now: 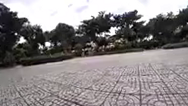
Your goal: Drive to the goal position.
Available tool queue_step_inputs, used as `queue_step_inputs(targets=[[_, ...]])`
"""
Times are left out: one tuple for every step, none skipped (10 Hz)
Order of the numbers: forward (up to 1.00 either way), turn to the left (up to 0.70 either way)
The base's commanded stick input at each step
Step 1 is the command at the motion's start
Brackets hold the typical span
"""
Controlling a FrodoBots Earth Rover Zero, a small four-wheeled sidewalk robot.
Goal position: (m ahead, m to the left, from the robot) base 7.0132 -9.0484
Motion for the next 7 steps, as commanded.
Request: queue_step_inputs(targets=[[0.7,0.0],[0.7,0.0],[0.7,0.0],[0.7,0.0],[0.7,0.0],[0.7,0.0],[0.7,0.0]])
